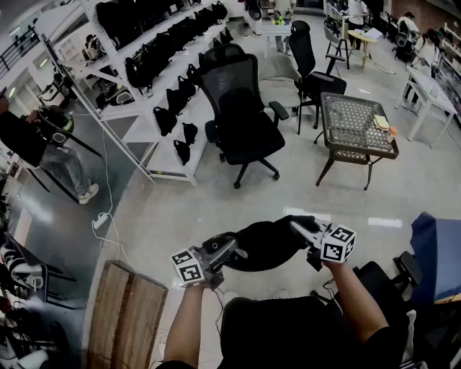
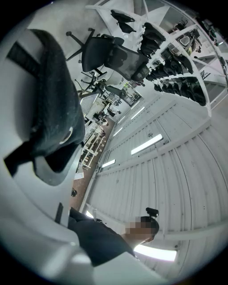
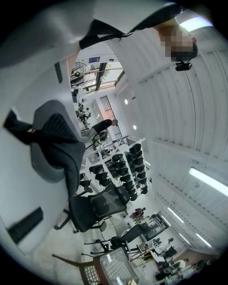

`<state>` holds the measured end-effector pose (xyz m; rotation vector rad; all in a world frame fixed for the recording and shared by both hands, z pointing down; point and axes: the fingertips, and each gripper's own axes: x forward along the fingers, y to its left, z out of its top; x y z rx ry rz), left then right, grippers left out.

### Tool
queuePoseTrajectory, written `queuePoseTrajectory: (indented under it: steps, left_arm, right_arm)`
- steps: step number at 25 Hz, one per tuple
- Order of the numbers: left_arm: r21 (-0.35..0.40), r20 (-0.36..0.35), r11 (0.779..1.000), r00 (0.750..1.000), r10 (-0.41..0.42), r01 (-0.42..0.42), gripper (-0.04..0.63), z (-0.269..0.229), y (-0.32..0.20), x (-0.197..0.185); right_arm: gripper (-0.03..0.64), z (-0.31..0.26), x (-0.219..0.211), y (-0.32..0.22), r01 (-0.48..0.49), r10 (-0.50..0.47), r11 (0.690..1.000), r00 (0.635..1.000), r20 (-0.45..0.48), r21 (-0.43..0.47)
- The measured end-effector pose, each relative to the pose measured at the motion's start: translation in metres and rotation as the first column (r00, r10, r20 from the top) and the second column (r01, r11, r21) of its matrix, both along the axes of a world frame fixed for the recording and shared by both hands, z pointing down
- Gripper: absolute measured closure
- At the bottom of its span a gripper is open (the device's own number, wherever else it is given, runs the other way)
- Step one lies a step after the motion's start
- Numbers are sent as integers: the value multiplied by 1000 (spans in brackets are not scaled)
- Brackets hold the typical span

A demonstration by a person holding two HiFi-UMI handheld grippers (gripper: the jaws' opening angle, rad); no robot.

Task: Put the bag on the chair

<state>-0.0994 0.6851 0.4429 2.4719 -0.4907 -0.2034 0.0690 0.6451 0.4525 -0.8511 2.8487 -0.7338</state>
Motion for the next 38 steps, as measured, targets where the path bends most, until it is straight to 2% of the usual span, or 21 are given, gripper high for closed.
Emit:
queuePoseTrajectory:
  steps: [5, 17, 21, 28, 38]
  left_arm:
    - [17, 27, 1000, 999, -19, 19, 578, 3, 3, 7]
    - [11, 11, 995, 995, -97, 96, 578, 2, -8, 20]
    - [16, 19, 995, 995, -95, 95, 578, 3, -19, 19]
    - [32, 40, 998, 997, -60, 59, 578, 7, -63, 15]
    - [19, 46, 999, 999, -29, 28, 578, 12, -167, 0]
  right_arm:
    - [604, 0, 7, 2, -5, 5, 1000, 1000, -14, -8]
    - [604, 0, 20, -3, -31, 31, 999, 999, -10, -23]
    - [604, 1, 19, -13, -41, 41, 999, 999, -13, -22]
    - [604, 8, 14, -55, -88, 87, 995, 996, -8, -37]
    - [604, 11, 0, -153, -142, 140, 987, 990, -28, -70]
